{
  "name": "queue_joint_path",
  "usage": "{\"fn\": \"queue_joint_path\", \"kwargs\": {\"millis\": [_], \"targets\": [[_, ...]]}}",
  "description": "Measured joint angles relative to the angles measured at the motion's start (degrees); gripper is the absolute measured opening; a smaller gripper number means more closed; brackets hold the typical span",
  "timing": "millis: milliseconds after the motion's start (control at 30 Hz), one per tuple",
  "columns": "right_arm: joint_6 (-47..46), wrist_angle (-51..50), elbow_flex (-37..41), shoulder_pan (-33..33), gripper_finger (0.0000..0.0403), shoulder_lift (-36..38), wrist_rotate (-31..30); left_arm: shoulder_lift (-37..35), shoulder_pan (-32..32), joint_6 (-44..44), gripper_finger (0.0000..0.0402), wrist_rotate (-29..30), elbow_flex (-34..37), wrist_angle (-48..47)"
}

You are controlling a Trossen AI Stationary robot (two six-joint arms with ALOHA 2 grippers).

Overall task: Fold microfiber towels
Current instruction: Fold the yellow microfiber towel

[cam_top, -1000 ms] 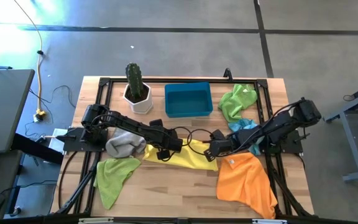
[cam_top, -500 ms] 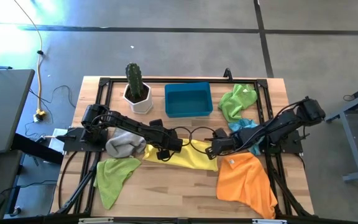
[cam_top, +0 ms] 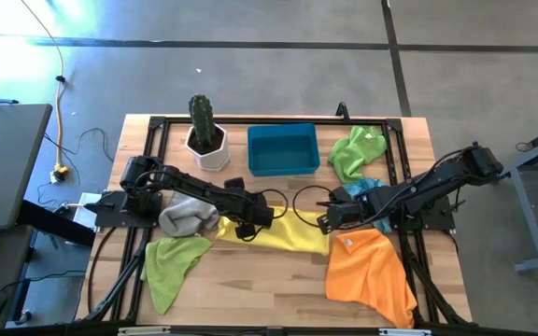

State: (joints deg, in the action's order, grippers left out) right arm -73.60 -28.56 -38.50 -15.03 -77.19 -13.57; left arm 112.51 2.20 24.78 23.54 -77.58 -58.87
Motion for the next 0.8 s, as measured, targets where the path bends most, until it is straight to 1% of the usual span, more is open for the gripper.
{"fn": "queue_joint_path", "kwargs": {"millis": [167,300,400,533,633,733,800], "targets": [[-0.1,-2.3,0.0,0.0,0.0000,0.0,-0.1,0.0,-0.1,-2.0,0.0005,0.1,0.0,0.4],[0.0,-1.7,0.0,0.0,0.0001,0.0,-1.2,0.0,-0.3,-1.6,0.0005,2.3,0.0,0.6],[0.0,-1.4,0.0,0.0,0.0016,0.0,-1.3,0.0,-0.8,-1.6,0.0011,2.2,0.0,0.9],[0.4,-1.3,0.0,0.0,0.0068,0.0,-0.4,0.0,-1.6,-1.6,0.0040,0.9,0.0,1.6],[0.4,-2.1,0.0,0.0,0.0106,0.4,2.4,0.0,-2.4,-3.3,0.0073,-0.7,0.0,1.4],[0.6,-1.9,0.0,0.0,0.0126,1.4,5.5,0.0,-2.7,-4.3,0.0106,-0.8,0.0,-0.4],[2.4,-0.8,0.0,-0.7,0.0129,2.2,6.8,0.1,-2.9,-4.0,0.0123,1.0,0.0,-3.4]]}}
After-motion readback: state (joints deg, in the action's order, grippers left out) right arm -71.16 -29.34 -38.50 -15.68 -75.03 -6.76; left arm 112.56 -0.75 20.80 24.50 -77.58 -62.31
